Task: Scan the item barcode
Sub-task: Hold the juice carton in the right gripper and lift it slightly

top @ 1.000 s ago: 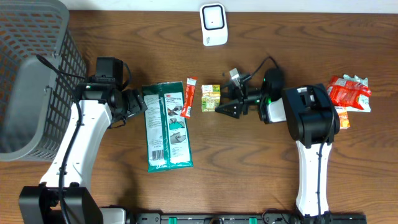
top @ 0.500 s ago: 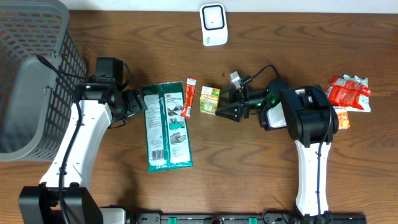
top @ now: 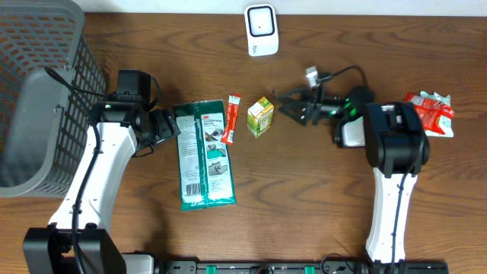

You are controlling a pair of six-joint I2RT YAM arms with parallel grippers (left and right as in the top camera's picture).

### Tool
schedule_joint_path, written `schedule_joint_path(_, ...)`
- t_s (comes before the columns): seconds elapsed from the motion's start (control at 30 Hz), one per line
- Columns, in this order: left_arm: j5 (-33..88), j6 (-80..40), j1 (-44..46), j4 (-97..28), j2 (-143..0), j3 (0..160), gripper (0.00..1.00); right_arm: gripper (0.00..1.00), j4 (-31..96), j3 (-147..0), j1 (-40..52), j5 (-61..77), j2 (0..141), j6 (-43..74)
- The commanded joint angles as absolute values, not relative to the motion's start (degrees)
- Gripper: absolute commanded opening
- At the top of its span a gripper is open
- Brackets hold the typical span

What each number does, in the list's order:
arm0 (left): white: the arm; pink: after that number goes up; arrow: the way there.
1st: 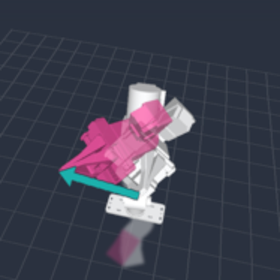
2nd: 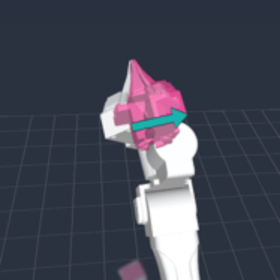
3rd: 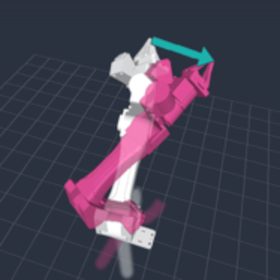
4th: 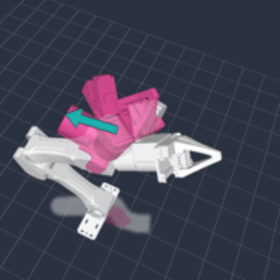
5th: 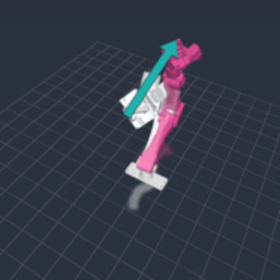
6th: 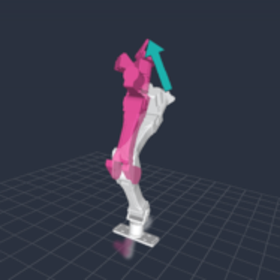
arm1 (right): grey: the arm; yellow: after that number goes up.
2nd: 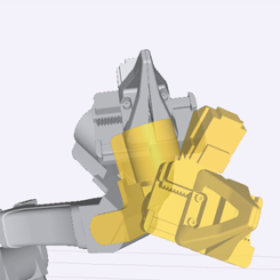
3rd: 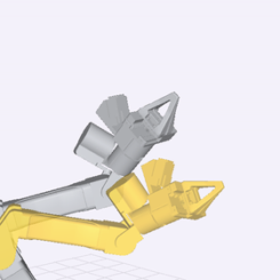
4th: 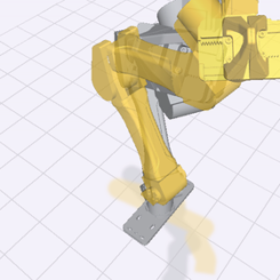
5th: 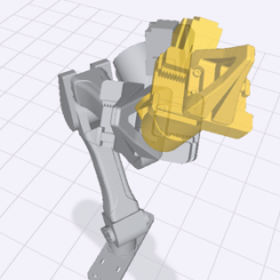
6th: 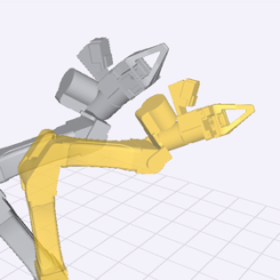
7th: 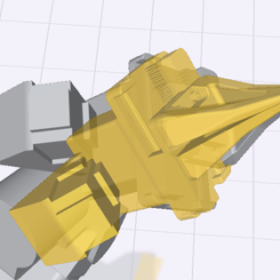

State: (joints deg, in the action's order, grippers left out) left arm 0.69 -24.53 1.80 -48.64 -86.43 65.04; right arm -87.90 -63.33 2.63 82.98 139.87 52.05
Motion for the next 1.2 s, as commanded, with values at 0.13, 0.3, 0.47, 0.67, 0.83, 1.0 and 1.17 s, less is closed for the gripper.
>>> schedule_joint_path(0.13, -0.1, -24.0, 1.7, -48.8, -86.4, 65.5, 0.90, 0.80, -90.3, -64.4, 2.3, 89.3, 139.5, 54.1)
schedule_joint_path(0.3, -0.1, -24.0, 1.7, -48.8, -86.4, 65.5, 0.90, 0.84, -90.2, -64.4, 3.7, 88.1, 139.5, 47.4)
schedule_joint_path(0.47, -0.1, -24.0, 1.7, -48.8, -86.4, 65.5, 0.90, 0.89, -89.7, -64.4, 6.8, 87.4, 139.5, 36.3)
schedule_joint_path(0.67, -0.1, -24.0, 1.7, -48.8, -86.4, 65.5, 0.90, 0.93, -72.9, -64.4, 11.1, 85.5, 139.5, 14.2)
schedule_joint_path(0.83, -0.1, -24.0, 1.7, -48.8, -86.4, 65.5, 0.90, 0.89, -70.2, -64.4, 11.7, 89.2, 139.5, 15.0)
schedule_joint_path(1.0, -0.1, -24.0, 1.7, -48.8, -86.4, 65.5, 0.90, 0.81, -80.0, -64.1, 11.2, 89.4, 139.5, 31.3)
schedule_joint_path(1.17, -0.1, -24.0, 1.7, -48.8, -86.4, 65.5, 0.90, 0.81, -90.3, -63.3, 11.4, 89.3, 139.4, 42.3)
